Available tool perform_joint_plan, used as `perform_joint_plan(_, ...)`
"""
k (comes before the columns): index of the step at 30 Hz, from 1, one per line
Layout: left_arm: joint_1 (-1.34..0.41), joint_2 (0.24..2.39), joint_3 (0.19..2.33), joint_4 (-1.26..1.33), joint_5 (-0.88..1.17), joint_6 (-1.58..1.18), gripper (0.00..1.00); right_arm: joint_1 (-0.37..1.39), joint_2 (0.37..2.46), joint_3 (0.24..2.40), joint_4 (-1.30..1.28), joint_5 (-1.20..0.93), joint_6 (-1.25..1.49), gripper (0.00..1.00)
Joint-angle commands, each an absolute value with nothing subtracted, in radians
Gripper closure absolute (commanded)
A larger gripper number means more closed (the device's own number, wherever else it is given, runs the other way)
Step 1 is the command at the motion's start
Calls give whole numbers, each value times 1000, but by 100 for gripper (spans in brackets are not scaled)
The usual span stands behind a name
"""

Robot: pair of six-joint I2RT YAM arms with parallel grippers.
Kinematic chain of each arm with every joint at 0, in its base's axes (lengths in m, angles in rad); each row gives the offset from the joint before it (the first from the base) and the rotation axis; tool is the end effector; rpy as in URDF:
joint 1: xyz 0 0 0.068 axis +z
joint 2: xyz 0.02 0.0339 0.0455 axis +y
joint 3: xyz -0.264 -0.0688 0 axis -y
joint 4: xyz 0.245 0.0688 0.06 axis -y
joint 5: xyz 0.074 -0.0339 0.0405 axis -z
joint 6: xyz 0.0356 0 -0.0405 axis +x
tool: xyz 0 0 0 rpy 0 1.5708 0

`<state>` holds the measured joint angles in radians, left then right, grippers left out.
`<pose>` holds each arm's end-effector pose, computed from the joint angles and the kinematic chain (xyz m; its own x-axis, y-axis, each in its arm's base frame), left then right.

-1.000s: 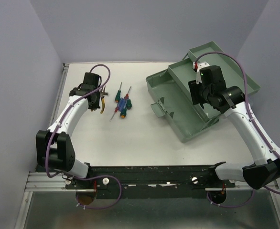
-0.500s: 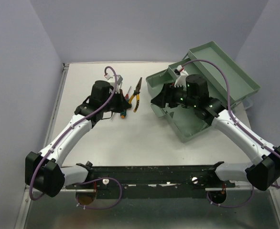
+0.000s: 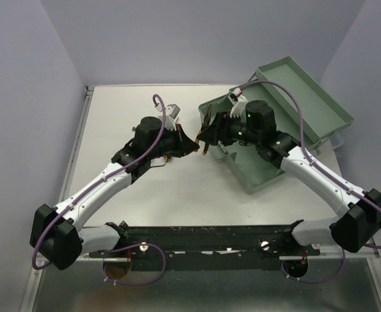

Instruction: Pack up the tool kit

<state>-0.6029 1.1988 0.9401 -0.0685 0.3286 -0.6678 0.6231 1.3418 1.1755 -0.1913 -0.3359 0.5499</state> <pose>0.2227 -0.1672 0.3202 -0.6961 -0.2324 -0.6793 0.4551 0.5889 -0.6678 0.2469 0.1918 0.3516 -0.6613 0.1324 -0.7383 -0.5349 0.6068 0.5879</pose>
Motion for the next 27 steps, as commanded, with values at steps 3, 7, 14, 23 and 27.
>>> perform_joint_plan(3,-644,1207,980,37,356,-686,85,634,1350,1199,-195,-302,511,87)
perform_joint_plan(7,-641,1203,1049,-76,356,-573,1,632,1316,1288,-358,-119,358,100)
perform_joint_plan(14,-511,1157,1137,-342,247,-353,1,600,1396,1505,-682,556,-82,99)
perform_joint_plan(23,-321,1132,1121,-428,247,-273,1,448,1583,1568,-792,761,-309,99)
perform_joint_plan(27,-313,1172,1129,-466,221,-261,1,417,1663,1565,-768,841,-356,99)
